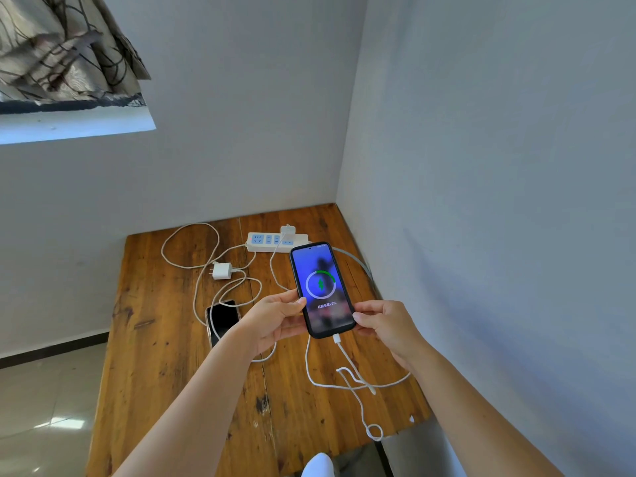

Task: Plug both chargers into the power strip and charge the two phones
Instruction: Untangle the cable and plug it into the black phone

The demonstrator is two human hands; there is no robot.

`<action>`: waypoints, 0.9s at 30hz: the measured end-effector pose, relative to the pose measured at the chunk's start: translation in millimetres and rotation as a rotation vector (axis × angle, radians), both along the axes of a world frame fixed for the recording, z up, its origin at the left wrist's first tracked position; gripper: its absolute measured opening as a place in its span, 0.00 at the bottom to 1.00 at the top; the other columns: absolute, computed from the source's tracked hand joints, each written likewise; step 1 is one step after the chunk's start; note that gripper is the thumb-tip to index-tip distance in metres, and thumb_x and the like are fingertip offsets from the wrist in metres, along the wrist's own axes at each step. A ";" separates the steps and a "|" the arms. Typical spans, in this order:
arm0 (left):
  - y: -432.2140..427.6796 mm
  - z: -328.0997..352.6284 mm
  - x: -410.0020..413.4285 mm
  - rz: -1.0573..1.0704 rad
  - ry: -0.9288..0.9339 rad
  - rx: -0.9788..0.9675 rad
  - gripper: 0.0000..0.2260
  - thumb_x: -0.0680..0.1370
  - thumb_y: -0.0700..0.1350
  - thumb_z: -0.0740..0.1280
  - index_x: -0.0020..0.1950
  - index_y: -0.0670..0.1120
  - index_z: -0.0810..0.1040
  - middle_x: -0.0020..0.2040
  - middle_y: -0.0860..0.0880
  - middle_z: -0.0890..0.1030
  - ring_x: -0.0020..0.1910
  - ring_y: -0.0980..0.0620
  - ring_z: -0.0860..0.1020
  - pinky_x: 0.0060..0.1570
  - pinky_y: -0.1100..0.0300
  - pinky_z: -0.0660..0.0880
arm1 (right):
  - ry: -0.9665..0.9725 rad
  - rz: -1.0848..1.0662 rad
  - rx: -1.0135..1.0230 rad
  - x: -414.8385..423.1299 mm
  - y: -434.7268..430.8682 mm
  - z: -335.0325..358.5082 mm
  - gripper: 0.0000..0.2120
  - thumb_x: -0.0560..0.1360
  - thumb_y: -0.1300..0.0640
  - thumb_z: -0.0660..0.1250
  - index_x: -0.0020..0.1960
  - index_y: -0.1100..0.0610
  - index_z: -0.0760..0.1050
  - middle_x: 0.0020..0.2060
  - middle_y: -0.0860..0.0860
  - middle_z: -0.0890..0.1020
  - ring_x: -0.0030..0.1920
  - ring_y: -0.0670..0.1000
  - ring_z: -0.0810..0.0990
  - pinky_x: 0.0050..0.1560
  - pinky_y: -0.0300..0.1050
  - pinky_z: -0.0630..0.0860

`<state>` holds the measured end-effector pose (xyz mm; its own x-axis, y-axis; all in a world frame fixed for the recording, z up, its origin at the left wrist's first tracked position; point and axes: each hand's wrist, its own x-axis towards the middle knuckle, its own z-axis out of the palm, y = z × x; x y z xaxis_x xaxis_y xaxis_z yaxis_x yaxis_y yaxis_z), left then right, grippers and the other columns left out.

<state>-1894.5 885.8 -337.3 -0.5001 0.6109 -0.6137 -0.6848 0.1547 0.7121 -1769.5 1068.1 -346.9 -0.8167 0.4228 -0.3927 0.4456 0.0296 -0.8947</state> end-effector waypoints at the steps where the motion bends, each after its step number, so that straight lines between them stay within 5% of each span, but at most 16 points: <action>1: 0.2 -0.4 -0.4 0.001 0.002 0.000 0.16 0.78 0.41 0.64 0.66 0.44 0.74 0.60 0.41 0.80 0.56 0.44 0.81 0.50 0.52 0.80 | -0.002 0.001 0.004 -0.4 0.5 -0.4 0.10 0.76 0.61 0.66 0.57 0.56 0.78 0.47 0.45 0.81 0.48 0.48 0.81 0.43 0.36 0.80; 27: 15.2 -9.6 -15.6 -0.006 0.062 -0.076 0.18 0.77 0.44 0.65 0.67 0.48 0.72 0.58 0.44 0.80 0.55 0.46 0.81 0.43 0.56 0.80 | -0.014 -0.011 0.013 -16.9 14.2 -8.6 0.11 0.76 0.60 0.66 0.58 0.56 0.78 0.50 0.49 0.81 0.51 0.49 0.81 0.47 0.38 0.80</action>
